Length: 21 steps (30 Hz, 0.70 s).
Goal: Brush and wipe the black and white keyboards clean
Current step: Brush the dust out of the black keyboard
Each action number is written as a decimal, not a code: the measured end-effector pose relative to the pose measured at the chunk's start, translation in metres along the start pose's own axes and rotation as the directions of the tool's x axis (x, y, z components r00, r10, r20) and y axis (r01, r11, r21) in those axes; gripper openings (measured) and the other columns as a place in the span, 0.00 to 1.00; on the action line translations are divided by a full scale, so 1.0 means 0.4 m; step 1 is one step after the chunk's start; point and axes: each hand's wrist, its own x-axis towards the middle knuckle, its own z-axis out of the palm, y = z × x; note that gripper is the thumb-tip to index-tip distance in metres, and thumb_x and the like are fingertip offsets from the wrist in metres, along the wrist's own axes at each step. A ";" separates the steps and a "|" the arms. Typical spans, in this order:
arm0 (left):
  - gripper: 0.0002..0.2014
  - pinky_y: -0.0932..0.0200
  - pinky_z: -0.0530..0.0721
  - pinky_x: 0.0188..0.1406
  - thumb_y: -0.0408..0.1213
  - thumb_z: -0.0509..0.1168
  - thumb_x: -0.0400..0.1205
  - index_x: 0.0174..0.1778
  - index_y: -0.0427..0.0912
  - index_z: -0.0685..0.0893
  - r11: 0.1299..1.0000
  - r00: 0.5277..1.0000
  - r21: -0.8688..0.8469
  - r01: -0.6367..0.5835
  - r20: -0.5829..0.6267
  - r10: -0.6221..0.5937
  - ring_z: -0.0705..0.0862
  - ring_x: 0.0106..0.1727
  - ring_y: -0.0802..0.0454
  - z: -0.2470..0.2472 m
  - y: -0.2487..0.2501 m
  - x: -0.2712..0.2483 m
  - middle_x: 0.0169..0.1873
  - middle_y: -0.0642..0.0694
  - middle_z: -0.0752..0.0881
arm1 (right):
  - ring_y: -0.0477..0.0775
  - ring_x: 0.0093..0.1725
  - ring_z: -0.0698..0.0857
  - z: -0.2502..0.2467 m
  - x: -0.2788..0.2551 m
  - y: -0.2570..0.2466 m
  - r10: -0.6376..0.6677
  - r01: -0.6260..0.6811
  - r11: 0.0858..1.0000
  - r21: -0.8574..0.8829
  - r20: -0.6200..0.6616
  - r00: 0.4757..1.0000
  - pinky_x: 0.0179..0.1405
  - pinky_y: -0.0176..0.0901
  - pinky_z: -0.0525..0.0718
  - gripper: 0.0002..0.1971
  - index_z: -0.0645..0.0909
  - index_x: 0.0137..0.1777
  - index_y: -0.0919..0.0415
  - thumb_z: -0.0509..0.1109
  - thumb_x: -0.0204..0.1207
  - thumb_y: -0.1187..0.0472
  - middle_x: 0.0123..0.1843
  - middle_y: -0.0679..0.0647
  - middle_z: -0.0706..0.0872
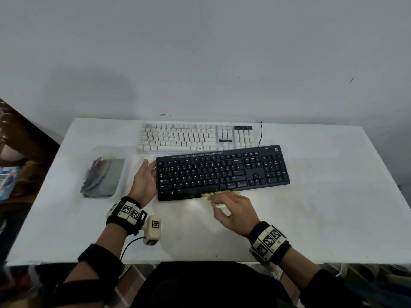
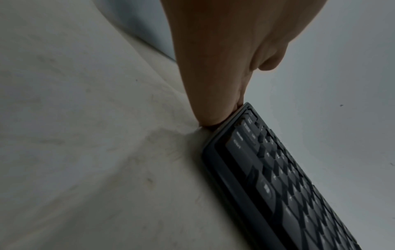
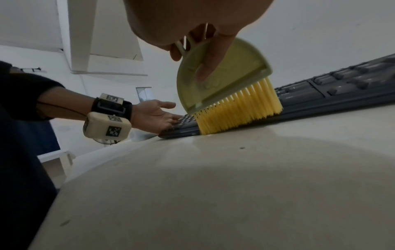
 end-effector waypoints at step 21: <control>0.29 0.48 0.79 0.68 0.56 0.48 0.93 0.85 0.43 0.72 1.000 1.000 0.002 -0.011 0.003 0.011 0.79 0.77 0.46 0.016 0.004 -0.015 0.76 0.43 0.82 | 0.53 0.47 0.90 -0.037 -0.025 -0.022 0.074 -0.065 0.995 0.078 -0.115 0.991 0.44 0.49 0.88 0.02 0.84 0.38 0.65 0.74 0.70 0.69 0.47 0.52 0.92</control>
